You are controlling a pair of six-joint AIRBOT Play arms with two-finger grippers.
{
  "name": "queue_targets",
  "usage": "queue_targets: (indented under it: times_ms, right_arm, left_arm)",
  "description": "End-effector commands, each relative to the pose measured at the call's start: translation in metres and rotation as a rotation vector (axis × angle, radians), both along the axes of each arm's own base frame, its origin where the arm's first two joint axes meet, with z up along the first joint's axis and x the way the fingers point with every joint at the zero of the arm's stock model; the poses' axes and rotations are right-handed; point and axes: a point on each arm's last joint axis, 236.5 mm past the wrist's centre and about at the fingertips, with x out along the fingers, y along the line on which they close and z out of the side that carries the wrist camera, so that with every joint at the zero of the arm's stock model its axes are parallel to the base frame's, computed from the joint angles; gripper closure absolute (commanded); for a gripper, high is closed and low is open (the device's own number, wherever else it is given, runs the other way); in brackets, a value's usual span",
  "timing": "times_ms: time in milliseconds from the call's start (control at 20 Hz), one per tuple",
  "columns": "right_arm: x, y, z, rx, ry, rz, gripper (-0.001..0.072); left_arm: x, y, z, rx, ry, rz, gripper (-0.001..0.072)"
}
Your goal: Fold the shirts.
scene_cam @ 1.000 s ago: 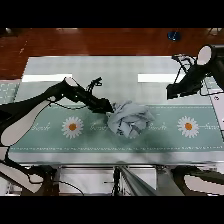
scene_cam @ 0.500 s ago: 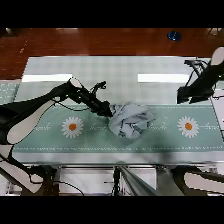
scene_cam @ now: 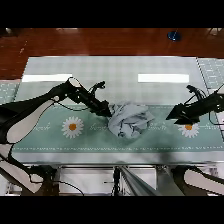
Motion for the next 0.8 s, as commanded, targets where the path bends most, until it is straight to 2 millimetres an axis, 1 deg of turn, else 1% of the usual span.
queue_targets:
  times_ms: [0, 150, 250, 400, 550, 600, 650, 700, 750]
  right_arm:
    - [0.024, 0.027, -0.012, 0.127, -0.144, -0.128, 0.0118]
    - [0.042, 0.038, -0.007, 0.168, -0.225, -0.157, 0.0117]
    - [0.046, 0.043, -0.009, 0.153, -0.244, -0.147, 0.0118]
    - [0.048, 0.065, -0.01, 0.148, -0.262, -0.096, 0.0118]
    - [0.042, 0.087, -0.011, 0.15, -0.255, -0.034, 0.012]
    - [0.04, 0.093, -0.012, 0.148, -0.249, -0.026, 0.0133]
    - [0.04, 0.098, -0.012, 0.145, -0.243, -0.026, 0.0206]
    - [0.04, 0.102, -0.013, 0.139, -0.239, -0.031, 0.0238]
    - [0.04, 0.106, -0.016, 0.136, -0.234, -0.028, 0.0238]
  left_arm:
    - [-0.005, 0.001, 0.003, -0.005, 0.02, -0.013, 0.065]
    - [-0.009, 0.002, 0.005, -0.011, 0.034, -0.029, 0.065]
    - [-0.009, 0.002, 0.005, -0.011, 0.034, -0.029, 0.065]
    - [-0.009, 0.002, 0.005, -0.011, 0.035, -0.028, 0.065]
    - [-0.009, 0.002, 0.005, -0.011, 0.035, -0.027, 0.065]
    - [-0.008, 0.003, 0.005, -0.011, 0.034, -0.023, 0.065]
    - [-0.007, 0.004, 0.005, -0.011, 0.035, -0.02, 0.065]
    - [-0.005, 0.005, 0.005, -0.011, 0.035, -0.016, 0.065]
    - [-0.004, 0.007, 0.005, -0.011, 0.036, -0.012, 0.065]
